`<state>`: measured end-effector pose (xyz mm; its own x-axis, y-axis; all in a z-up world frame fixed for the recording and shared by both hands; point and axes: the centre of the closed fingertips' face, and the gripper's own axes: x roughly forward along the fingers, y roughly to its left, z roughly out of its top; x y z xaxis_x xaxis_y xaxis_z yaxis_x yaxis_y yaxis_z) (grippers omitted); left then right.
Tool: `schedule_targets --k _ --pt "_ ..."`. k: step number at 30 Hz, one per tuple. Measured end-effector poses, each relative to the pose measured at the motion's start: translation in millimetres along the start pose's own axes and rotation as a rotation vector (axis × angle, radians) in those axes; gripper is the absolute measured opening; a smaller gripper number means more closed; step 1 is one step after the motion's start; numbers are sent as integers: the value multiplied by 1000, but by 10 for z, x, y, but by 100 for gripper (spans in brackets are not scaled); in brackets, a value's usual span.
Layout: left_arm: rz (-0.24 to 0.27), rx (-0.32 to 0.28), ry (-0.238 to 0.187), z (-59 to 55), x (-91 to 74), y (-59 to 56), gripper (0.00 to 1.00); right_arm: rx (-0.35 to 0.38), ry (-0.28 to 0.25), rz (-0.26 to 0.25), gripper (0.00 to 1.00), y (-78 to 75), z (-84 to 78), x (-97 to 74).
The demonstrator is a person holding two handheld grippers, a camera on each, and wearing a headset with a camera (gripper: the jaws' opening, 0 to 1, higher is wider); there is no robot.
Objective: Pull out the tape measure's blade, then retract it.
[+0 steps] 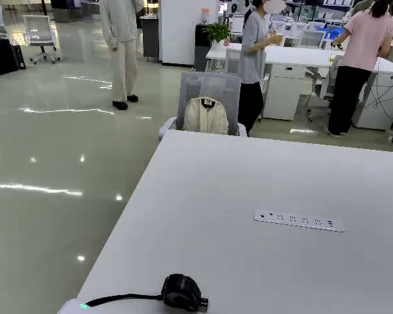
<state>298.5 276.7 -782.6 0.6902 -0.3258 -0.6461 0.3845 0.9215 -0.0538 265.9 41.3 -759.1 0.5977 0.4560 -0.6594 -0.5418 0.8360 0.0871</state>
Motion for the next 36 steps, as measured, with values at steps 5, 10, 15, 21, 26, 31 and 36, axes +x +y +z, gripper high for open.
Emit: schedule_targets --k 5,10,15,21,26,31,36 --pt "3 -1 -6 26 -5 19 95 2 4 3 89 18 -14 6" --pt "2 -3 -1 6 12 30 95 2 1 1 89 11 7 2" --pt "0 -8 -1 1 35 35 95 -1 9 -3 89 -3 -4 4" --pt "-10 -7 0 13 72 20 95 7 12 -5 89 1 -3 25" --pt "-11 -5 -1 26 81 22 95 5 15 -8 88 -11 -14 44" --pt "-11 -2 3 28 100 32 95 3 22 -8 88 -15 -27 69" --pt "-19 -5 6 48 152 39 95 -3 31 -2 88 -17 -26 123"
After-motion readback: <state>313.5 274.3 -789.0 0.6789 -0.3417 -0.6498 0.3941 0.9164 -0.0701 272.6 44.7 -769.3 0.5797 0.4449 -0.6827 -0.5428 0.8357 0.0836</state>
